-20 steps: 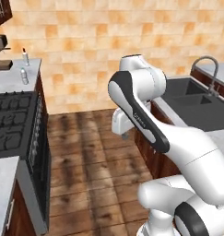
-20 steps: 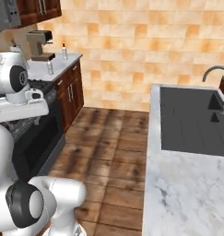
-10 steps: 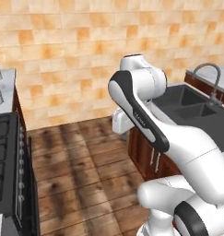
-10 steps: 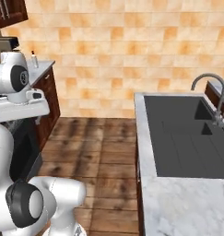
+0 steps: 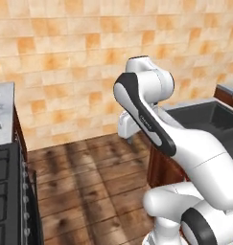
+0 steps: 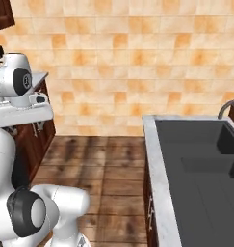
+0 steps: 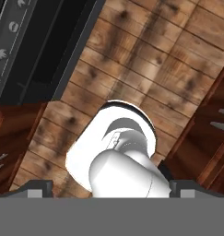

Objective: Place the drinks on the dining counter in a tight cluster.

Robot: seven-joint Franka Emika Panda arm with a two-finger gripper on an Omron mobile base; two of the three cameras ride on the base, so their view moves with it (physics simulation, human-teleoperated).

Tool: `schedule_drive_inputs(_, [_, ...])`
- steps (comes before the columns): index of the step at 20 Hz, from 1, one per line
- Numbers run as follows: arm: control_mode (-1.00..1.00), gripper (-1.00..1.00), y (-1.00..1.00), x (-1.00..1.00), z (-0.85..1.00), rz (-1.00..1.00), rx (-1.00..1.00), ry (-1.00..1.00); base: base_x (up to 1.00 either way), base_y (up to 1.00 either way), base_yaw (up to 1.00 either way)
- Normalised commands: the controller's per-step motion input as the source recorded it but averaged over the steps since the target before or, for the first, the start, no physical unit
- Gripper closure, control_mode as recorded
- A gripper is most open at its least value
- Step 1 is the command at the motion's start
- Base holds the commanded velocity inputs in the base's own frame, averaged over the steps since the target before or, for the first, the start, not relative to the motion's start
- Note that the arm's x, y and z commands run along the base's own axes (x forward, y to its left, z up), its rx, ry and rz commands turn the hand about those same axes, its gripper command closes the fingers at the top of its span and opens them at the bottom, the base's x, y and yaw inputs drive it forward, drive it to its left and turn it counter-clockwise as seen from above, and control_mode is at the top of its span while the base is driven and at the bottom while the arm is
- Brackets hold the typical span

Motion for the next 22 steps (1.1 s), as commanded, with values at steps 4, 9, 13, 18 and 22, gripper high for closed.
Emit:
schedule_drive_inputs(4, [1.00,-1.00,0.00,0.00,0.00,0.00,0.00,0.00,0.89,0.48,0.00])
schedule_drive_inputs(9, [1.00,-1.00,0.00,0.00,0.00,0.00,0.00,0.00,0.90,0.47,0.00])
schedule_drive_inputs(13, [1.00,-1.00,0.00,0.00,0.00,0.00,0.00,0.00,0.84,0.38,0.11])
schedule_drive_inputs(18, [1.00,-1.00,0.00,0.00,0.00,0.00,0.00,0.00,0.78,0.30,0.22])
schedule_drive_inputs(22, [1.00,-1.00,0.00,0.00,0.00,0.00,0.00,0.00,0.54,0.26,0.43])
